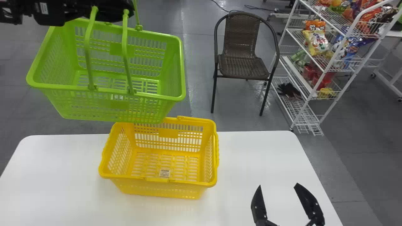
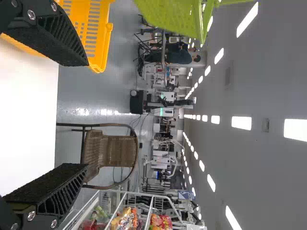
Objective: Grasp handle with right gripper to insert into left gripper then lift and swing left to center
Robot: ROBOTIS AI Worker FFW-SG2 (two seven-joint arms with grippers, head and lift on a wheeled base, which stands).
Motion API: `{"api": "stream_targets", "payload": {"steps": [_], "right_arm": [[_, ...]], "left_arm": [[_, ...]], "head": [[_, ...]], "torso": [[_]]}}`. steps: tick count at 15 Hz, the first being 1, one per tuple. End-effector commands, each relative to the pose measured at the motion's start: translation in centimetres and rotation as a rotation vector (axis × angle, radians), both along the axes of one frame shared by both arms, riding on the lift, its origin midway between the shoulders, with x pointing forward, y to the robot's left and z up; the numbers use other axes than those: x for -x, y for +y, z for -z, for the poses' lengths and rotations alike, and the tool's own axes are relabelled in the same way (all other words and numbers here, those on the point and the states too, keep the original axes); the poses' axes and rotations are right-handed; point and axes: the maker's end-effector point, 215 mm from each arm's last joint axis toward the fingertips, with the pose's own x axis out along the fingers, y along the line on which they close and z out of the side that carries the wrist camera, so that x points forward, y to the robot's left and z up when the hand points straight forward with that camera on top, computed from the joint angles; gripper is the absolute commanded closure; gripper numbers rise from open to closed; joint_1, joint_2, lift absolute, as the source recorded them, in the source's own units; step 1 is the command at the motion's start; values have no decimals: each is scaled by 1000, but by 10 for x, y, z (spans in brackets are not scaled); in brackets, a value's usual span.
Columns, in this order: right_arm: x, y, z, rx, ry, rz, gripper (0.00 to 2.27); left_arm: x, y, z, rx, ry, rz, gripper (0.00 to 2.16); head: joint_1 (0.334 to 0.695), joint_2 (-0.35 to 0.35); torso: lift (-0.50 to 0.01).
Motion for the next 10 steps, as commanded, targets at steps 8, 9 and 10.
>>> {"api": "stream_targets", "payload": {"steps": [8,9,10], "right_arm": [[-2,-6,3,5,6,0,80],[-2,-6,3,5,6,0,80],[-2,-6,3,6,6,0,80]], "left_arm": [[30,207,-16,29,-25,-293,1889],[37,223,-14,28,-22,-316,1889],[45,242,-8,22,-13,-344,1889]], "head": [[680,82],[683,126],[685,143]], "torso": [[0],[0],[0]]}}
